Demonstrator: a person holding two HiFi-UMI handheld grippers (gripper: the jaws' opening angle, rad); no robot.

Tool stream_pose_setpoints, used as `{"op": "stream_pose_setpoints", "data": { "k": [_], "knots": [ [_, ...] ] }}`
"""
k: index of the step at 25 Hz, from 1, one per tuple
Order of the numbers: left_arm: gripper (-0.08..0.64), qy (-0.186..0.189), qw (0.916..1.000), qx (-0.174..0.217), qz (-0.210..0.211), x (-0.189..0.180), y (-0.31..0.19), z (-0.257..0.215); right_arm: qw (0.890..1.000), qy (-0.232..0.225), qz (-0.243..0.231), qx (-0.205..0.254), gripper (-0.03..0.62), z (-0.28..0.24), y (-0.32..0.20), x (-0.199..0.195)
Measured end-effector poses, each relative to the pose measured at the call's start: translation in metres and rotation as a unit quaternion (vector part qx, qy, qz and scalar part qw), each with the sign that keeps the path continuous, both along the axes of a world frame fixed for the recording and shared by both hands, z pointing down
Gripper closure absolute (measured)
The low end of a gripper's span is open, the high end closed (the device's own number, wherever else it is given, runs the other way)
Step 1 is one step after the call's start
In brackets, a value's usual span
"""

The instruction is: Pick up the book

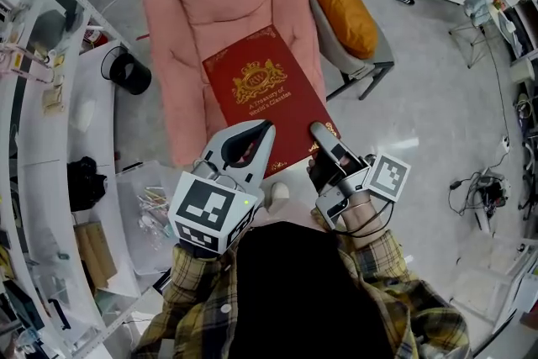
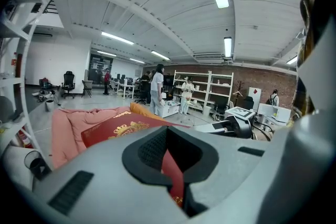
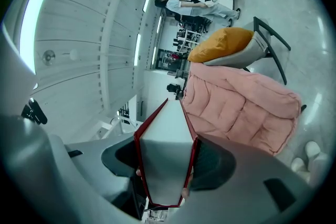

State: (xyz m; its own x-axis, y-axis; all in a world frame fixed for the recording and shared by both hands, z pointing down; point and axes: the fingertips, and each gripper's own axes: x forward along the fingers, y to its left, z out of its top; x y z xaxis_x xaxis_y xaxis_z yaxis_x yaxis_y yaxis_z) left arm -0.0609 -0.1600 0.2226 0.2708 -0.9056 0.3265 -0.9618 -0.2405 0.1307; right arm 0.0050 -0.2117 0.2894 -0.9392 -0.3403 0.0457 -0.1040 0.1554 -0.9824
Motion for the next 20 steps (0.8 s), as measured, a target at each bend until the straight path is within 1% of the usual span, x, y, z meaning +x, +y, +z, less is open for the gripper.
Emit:
{"op": "stream_pose_setpoints", "data": {
  "k": [8, 20],
  "knots": [
    [0.557, 0.011, 0.9999, -0.011, -0.004, -0.0014, -0.0013, 0.0047, 1.000, -0.002, -0.010, -0.016, 0.327, 0.0033, 0.0022, -0.0082],
    [0.557, 0.012, 0.9999, -0.011, -0.003, -0.0039, 0.0018, 0.0050, 1.000, -0.005, -0.005, -0.013, 0.327, -0.0006, 0.0048, -0.0060]
  ]
}}
